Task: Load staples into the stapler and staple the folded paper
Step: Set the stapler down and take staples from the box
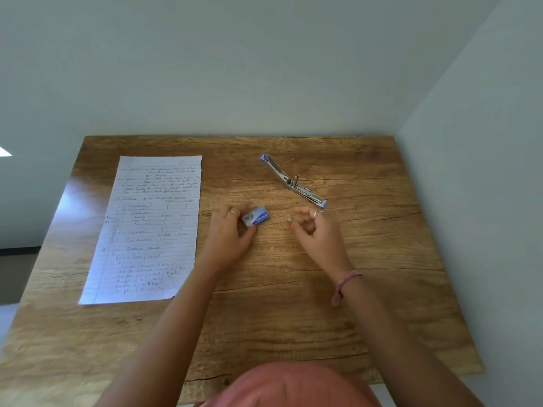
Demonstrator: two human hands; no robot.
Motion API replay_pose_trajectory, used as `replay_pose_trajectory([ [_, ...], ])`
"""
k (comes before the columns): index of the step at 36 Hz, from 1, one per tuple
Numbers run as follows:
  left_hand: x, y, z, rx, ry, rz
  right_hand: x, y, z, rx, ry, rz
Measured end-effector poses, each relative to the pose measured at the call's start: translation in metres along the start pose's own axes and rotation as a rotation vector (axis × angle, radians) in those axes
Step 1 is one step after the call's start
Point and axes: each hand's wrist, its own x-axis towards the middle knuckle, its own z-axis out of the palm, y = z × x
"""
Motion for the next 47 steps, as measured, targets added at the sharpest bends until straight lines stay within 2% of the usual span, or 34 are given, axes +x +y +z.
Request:
replay_pose_trajectory([
  [6, -0.035, -0.004, 0.003, -0.013, 0.011, 0.096, -0.022, -0.014, 0.029, 0.259, -0.152, 0.236],
  [11, -0.054, -0.008, 0.003, -0.008, 0.024, 0.164, -0.03, -0.021, 0.042, 0.281, -0.149, 0.349],
  [17, -0.057, -0.012, 0.0, -0.021, 0.016, 0.158, -0.034, -0.029, 0.049, 0.337, -0.189, 0.457],
  [22, -0.055, -0.014, -0.002, -0.005, -0.004, 0.167, -0.04, -0.033, 0.059, 0.381, -0.219, 0.472],
  [28, -0.055, -0.017, 0.0, -0.017, -0.017, 0.174, -0.038, -0.032, 0.059, 0.448, -0.161, 0.547],
  [34, -0.062, -0.024, -0.003, -0.137, -0.038, 0.187, -0.038, -0.03, 0.055, 0.479, -0.092, 0.586],
  [44, -0.071, -0.032, -0.003, -0.185, -0.024, 0.222, -0.042, -0.029, 0.051, 0.465, -0.007, 0.606],
  [47, -0.071, -0.033, -0.003, -0.188, -0.017, 0.215, -0.045, -0.033, 0.05, 0.346, 0.017, 0.516],
])
